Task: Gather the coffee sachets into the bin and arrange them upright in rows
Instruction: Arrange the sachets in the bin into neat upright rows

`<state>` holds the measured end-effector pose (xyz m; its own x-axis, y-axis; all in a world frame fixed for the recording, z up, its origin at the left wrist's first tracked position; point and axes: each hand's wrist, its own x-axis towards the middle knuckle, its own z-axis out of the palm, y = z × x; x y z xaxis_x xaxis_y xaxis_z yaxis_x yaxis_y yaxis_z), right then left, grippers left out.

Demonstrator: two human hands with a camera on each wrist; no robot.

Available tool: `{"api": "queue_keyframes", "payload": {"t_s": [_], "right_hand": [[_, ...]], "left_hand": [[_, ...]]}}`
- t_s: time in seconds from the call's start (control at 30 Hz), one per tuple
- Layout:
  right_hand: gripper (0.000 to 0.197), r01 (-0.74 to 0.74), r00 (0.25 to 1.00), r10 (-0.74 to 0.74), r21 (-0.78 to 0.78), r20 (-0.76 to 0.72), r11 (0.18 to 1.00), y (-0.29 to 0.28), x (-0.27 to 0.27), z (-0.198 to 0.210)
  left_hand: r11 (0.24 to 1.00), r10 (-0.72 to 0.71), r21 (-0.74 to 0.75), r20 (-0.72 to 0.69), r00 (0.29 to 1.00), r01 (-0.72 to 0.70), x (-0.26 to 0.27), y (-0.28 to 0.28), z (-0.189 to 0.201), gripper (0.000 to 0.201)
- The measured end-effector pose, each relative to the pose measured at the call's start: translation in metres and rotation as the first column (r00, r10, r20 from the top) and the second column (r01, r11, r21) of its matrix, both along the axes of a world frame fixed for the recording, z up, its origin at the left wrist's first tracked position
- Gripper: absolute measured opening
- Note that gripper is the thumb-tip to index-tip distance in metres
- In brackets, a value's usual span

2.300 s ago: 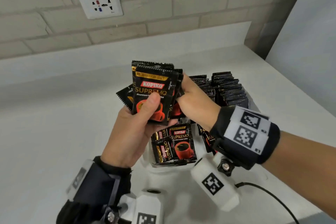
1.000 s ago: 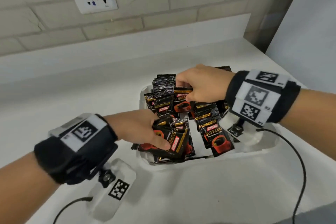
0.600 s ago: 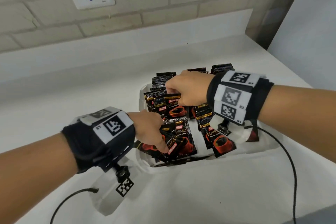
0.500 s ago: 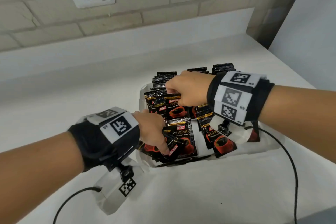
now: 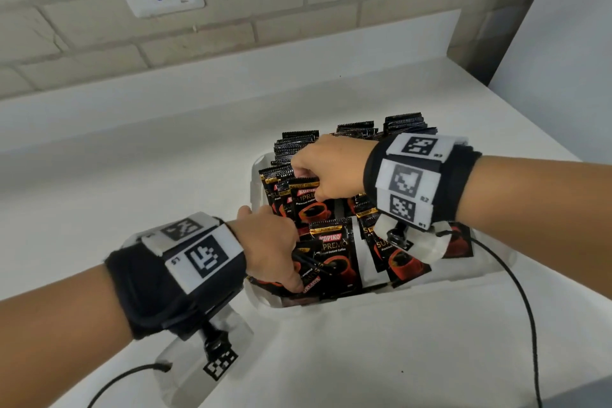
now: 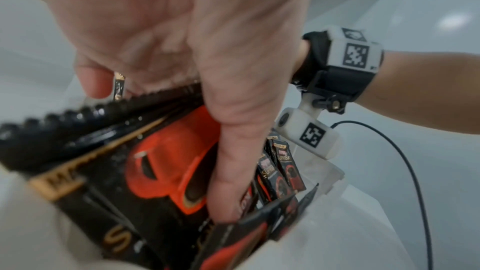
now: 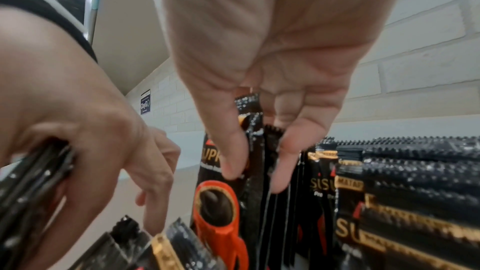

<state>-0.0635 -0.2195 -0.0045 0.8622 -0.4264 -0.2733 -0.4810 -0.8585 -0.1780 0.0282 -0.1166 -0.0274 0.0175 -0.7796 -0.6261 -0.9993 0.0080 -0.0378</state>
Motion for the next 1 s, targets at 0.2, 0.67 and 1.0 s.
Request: {"api": "queue_keyframes", "payload": {"t_s": [0.2,0.67,1.0], "right_hand": [[0.014,-0.087,0.996,0.085,-0.073,-0.031,0.994,0.009,0.015,-0.01],[0.023,-0.056,0.998,0.046,-0.273,-0.042,0.96,0.018,0.02,-0.01],[0.034,0.045,0.997,-0.031,-0.221,0.07,0.974,0.007,0.003,0.005]], "left_hand": [[0.988,-0.125,-0.097,-0.024,0.992,0.123,0.002,0.015,0.005,0.039],[0.992,-0.116,-0.049,-0.068,0.991,0.113,-0.001,0.01,0.01,0.036],[0.982,0.111,-0.093,-0.415,0.903,-0.164,0.024,0.017,0.049,0.028]]}}
